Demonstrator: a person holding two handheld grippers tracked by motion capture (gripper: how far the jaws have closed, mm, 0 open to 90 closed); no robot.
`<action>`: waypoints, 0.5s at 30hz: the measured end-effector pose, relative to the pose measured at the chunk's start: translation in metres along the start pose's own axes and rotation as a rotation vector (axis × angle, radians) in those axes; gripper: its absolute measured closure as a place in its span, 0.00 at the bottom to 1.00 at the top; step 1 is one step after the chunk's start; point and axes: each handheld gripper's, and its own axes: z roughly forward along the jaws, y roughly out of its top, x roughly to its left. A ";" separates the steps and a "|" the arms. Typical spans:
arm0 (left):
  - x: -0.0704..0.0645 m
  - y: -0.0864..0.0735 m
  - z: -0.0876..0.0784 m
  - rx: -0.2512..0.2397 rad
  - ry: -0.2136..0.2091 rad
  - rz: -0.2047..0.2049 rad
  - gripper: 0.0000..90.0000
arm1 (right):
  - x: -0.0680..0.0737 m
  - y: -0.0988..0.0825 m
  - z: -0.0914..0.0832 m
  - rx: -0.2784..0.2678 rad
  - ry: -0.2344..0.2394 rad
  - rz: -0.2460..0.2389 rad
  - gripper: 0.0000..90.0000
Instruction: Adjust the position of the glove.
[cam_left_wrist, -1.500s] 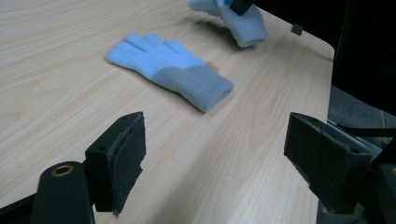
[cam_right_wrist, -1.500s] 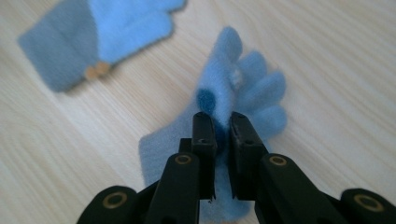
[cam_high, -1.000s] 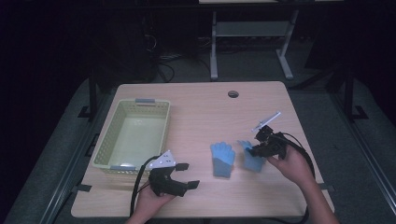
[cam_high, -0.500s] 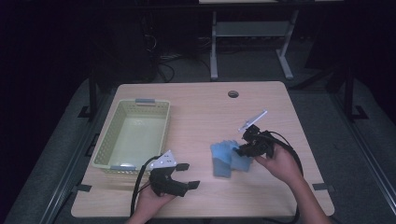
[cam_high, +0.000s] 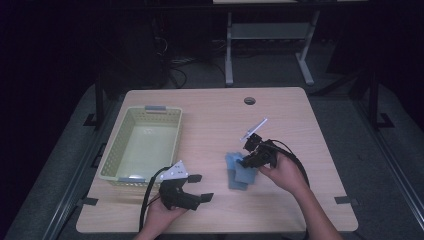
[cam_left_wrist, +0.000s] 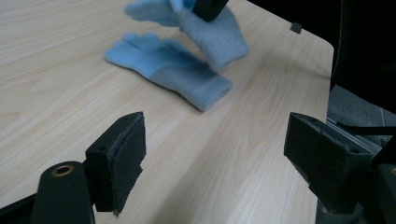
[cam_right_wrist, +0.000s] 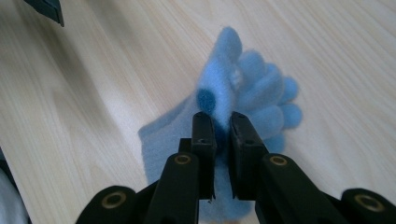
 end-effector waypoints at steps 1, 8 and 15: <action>0.000 0.000 0.000 0.000 0.000 0.000 0.23 | 0.001 0.001 0.002 0.006 -0.001 -0.003 0.91; 0.001 0.000 -0.001 -0.001 0.001 0.002 0.23 | 0.001 0.006 0.013 0.021 0.007 0.019 0.91; 0.001 0.000 -0.001 0.005 0.001 0.007 0.23 | 0.001 0.006 0.025 0.040 0.007 0.035 0.89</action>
